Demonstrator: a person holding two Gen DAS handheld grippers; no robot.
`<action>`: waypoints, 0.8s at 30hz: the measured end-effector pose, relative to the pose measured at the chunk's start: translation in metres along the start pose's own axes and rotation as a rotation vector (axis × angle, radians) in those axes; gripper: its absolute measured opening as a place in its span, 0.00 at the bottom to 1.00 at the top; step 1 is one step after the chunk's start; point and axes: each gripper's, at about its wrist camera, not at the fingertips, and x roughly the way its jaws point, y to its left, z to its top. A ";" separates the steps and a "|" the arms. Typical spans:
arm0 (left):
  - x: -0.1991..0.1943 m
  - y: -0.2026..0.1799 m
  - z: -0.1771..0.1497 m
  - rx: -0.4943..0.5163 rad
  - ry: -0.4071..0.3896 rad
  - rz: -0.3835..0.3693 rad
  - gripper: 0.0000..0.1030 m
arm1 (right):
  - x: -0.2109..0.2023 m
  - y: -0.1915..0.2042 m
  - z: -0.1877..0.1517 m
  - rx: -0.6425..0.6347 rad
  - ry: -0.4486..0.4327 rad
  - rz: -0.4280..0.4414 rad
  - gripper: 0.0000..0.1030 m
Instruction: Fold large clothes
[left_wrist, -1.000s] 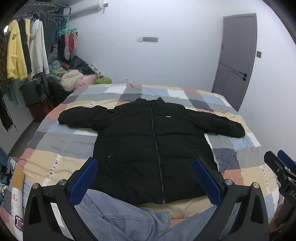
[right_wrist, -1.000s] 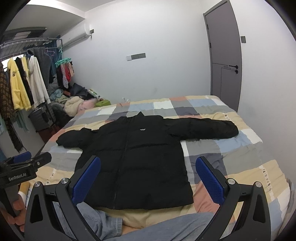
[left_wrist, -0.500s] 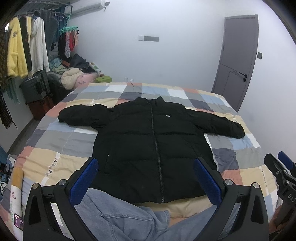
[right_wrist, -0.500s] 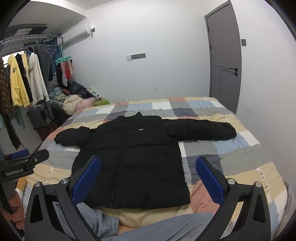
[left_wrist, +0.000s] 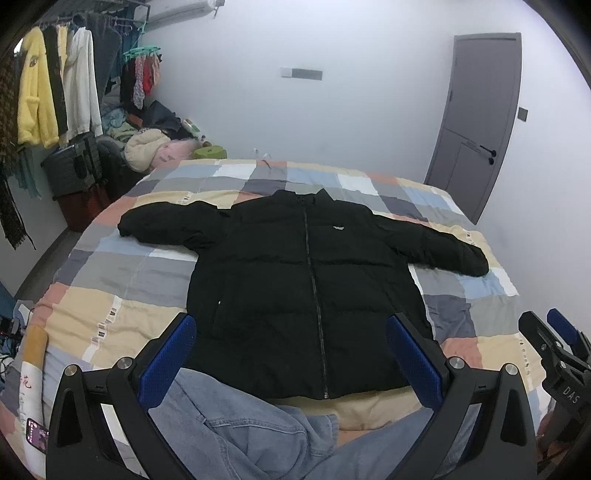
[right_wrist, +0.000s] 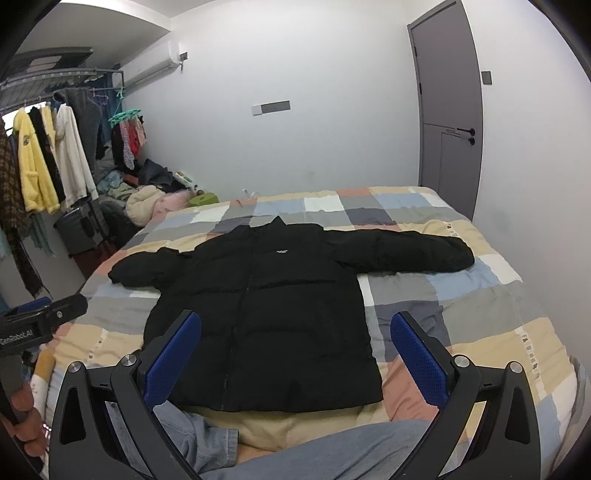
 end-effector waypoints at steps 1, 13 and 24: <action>0.000 0.000 0.000 -0.002 -0.002 -0.001 1.00 | 0.000 -0.001 -0.001 0.005 0.002 0.013 1.00; 0.003 -0.012 -0.009 0.000 0.002 -0.016 1.00 | -0.008 -0.013 -0.010 0.033 -0.004 0.024 1.00; 0.023 -0.022 -0.011 -0.007 -0.022 -0.014 1.00 | 0.007 -0.019 -0.012 -0.030 -0.011 0.040 1.00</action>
